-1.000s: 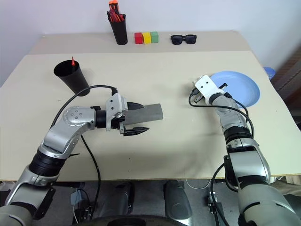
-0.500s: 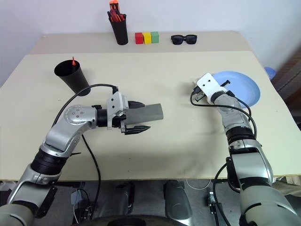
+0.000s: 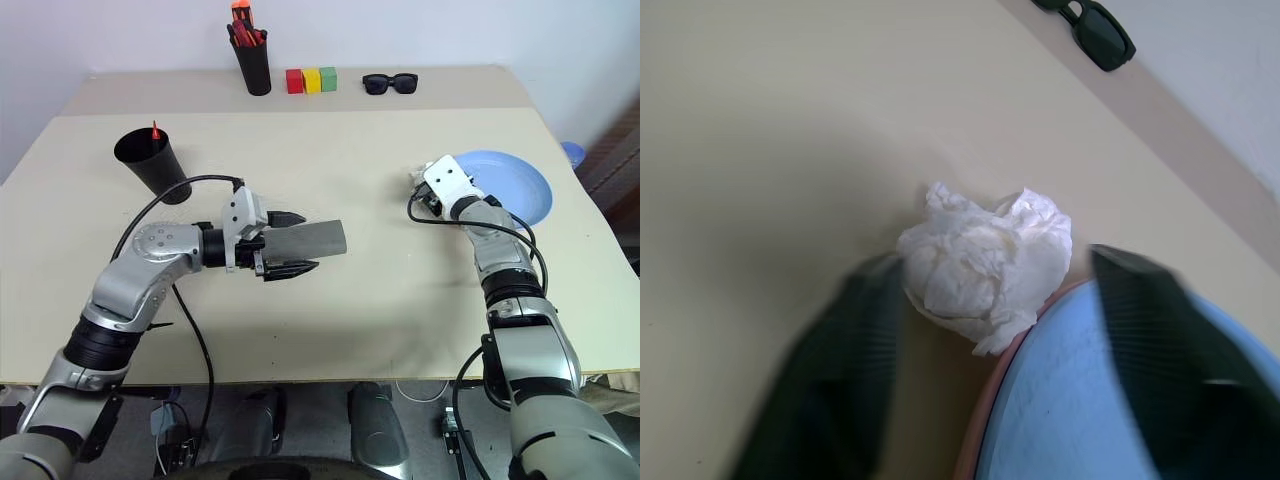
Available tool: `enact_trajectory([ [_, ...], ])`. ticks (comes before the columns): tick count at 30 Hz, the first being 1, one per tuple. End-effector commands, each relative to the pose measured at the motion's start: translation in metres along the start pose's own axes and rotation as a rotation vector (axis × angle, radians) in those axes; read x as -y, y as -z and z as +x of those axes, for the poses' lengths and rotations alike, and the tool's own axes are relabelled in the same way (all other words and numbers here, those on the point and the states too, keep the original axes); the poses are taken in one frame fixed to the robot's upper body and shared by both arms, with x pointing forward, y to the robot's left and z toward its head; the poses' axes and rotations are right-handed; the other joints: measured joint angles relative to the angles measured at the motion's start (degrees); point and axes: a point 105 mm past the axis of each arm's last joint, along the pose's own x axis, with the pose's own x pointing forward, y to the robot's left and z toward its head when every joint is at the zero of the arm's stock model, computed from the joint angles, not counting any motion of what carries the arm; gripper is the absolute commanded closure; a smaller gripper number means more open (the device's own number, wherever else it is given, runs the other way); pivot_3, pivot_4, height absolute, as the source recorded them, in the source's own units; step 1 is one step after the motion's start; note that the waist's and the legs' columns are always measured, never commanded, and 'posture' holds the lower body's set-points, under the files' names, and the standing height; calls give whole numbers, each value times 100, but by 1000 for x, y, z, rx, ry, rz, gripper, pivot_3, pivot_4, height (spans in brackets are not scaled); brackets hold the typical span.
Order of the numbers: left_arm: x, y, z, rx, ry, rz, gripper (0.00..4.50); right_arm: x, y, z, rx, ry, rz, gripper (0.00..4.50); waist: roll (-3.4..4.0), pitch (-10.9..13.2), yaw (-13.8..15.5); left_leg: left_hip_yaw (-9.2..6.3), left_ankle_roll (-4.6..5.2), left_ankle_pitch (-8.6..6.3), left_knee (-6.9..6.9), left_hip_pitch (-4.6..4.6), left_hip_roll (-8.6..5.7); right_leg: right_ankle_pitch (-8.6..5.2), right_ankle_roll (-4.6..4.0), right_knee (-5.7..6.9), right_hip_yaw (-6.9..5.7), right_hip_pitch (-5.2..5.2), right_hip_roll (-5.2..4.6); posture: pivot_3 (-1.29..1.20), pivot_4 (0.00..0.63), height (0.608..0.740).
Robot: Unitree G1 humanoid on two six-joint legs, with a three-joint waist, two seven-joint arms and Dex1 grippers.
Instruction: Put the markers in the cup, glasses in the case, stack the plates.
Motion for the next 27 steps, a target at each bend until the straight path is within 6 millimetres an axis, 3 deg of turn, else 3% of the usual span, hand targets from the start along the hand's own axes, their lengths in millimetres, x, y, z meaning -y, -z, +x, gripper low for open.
enact_trajectory([
  [1,0,-12,-4,38,-10,23,0,9,-18,0,62,25,28,603,0,0,1,0,0,0,0,0,0,0,0,0,0,0,0,0,150,740],
  [10,-5,-27,-6,123,-21,-67,0,2,-22,6,55,-29,51,603,0,0,-4,0,0,0,1,0,0,0,0,1,0,0,0,0,150,740],
  [20,-3,-25,-7,112,-20,-88,0,-6,-23,15,18,-93,151,603,0,0,0,0,0,0,0,0,0,0,0,0,0,0,0,0,150,740],
  [27,-1,-23,-7,102,-23,-77,0,-4,-15,18,-55,-83,130,603,0,0,0,0,0,0,0,0,0,0,0,0,0,0,0,0,150,740],
])
